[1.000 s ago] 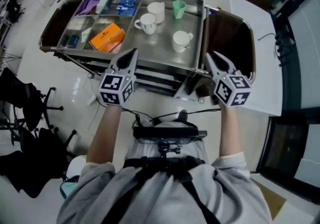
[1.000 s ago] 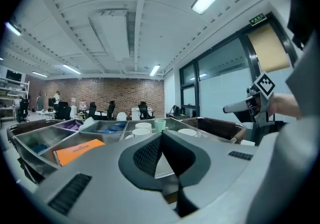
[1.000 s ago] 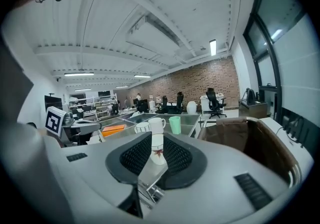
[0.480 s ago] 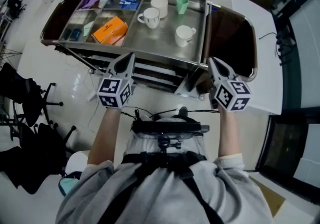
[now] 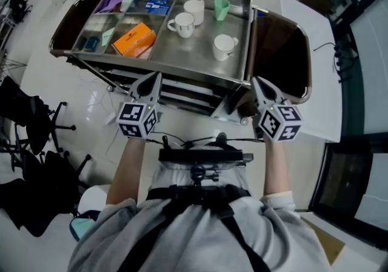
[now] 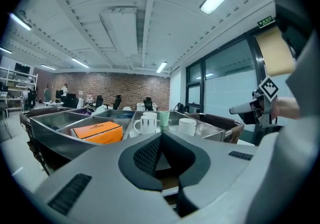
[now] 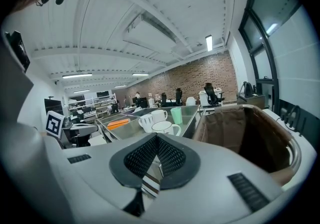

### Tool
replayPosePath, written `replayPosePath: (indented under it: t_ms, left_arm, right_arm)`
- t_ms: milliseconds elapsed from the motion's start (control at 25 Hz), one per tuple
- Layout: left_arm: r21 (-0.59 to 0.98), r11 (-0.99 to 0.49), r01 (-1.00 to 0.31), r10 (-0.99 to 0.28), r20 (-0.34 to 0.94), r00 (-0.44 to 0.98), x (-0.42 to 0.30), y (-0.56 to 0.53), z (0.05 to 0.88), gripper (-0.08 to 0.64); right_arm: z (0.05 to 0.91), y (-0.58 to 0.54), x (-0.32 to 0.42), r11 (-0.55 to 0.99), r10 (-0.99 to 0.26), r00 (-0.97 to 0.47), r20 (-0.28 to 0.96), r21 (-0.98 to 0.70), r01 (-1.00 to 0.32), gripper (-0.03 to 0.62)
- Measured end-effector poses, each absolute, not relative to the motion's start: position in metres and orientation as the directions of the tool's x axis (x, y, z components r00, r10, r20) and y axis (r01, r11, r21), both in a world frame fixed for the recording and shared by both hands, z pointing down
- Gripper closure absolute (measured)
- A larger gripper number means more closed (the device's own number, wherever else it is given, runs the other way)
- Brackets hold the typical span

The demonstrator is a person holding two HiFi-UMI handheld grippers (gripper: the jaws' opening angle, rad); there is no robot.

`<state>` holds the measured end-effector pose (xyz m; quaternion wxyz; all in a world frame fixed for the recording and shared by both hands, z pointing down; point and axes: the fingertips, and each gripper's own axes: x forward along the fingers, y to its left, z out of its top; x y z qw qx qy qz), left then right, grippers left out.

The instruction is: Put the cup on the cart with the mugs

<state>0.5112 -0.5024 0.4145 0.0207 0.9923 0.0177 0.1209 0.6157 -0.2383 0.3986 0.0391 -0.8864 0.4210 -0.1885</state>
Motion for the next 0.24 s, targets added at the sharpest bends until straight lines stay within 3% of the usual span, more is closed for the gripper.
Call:
replayPosePath:
  t_ms: [240]
  left_arm:
    - [0.057, -0.998, 0.022, 0.035, 0.246, 0.969, 0.5075, -0.5034, 0.4178, 0.554]
  right_arm:
    - [0.4013, -0.2422, 0.6173, -0.627, -0.773, 0.555, 0.308, -0.233, -0.743, 0.583]
